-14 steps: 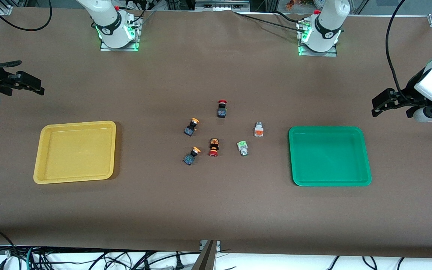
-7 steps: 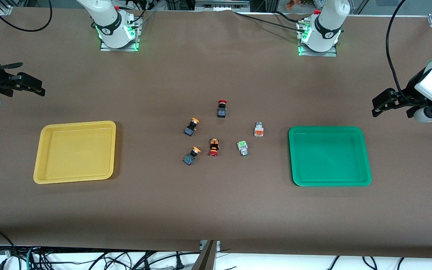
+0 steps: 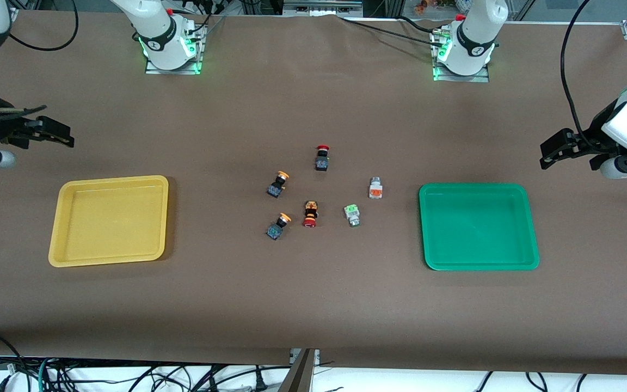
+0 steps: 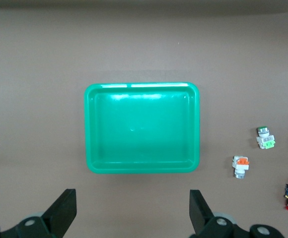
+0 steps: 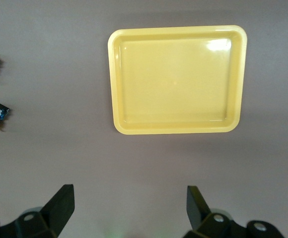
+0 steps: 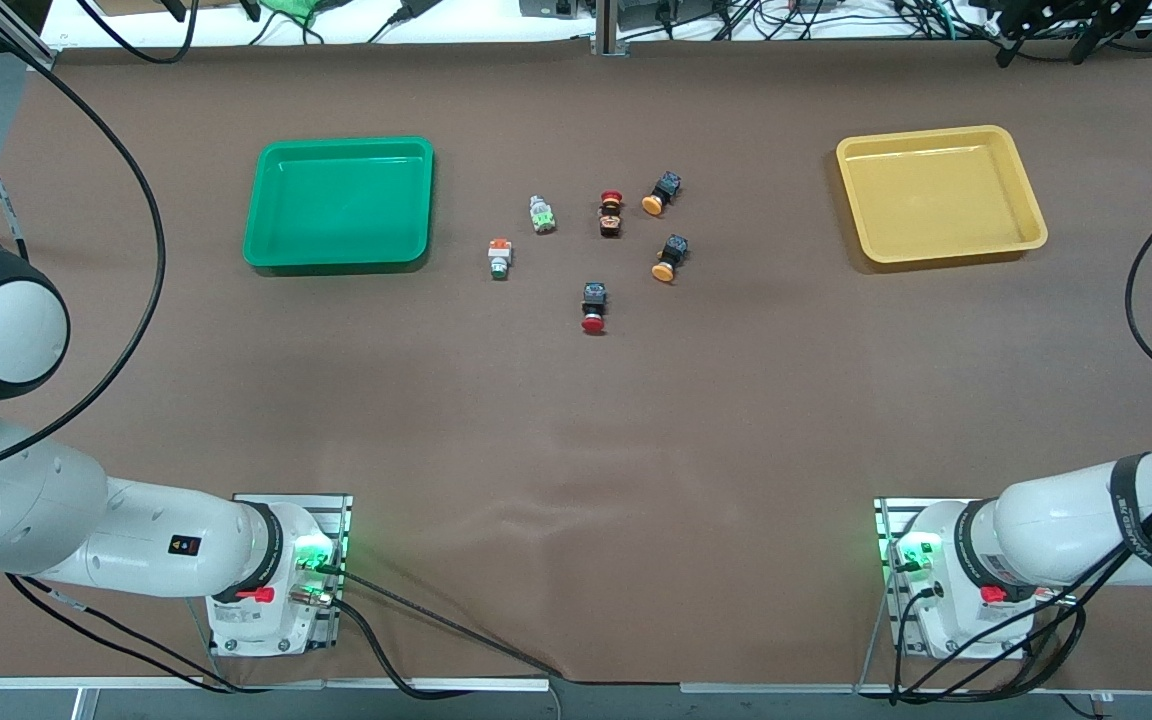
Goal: Place green and yellow buttons in trays
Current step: 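Reach the right gripper toward the blue-bodied button beside the yellow tray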
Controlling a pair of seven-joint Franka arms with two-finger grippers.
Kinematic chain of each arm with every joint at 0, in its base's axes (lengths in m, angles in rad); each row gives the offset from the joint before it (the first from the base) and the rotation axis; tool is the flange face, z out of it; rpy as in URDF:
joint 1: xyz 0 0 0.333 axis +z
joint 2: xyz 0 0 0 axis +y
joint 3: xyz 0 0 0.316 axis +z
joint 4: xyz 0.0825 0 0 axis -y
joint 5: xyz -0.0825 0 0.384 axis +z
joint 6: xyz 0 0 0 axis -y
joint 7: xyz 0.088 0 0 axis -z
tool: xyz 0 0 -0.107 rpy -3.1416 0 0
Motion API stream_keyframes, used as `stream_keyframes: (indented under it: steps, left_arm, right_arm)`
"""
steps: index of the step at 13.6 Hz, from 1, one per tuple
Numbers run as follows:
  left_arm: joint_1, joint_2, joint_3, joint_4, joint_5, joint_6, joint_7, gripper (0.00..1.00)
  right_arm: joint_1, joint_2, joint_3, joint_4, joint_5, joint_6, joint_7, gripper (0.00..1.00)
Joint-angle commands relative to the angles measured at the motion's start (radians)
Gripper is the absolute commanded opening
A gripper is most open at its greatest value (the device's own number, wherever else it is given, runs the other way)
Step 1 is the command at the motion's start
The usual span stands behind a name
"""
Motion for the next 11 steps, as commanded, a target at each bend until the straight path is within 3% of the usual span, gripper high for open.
stream_keyframes:
  steps: [1, 5, 11]
  left_arm:
    - [0.011, 0.007, -0.001, 0.019, -0.022, -0.029, 0.005, 1.0]
    - [0.008, 0.009, -0.001, 0.027, -0.018, -0.025, 0.005, 1.0]
    - [0.005, 0.013, -0.001, 0.029, -0.018, -0.022, 0.006, 1.0]
  right_arm:
    - [0.005, 0.054, -0.001, 0.026, 0.0, 0.002, -0.009, 1.0]
    - [0.023, 0.092, 0.0, 0.015, 0.006, 0.019, 0.014, 1.0]
    - [0.258, 0.27, 0.0, 0.007, 0.014, 0.241, 0.443, 1.0]
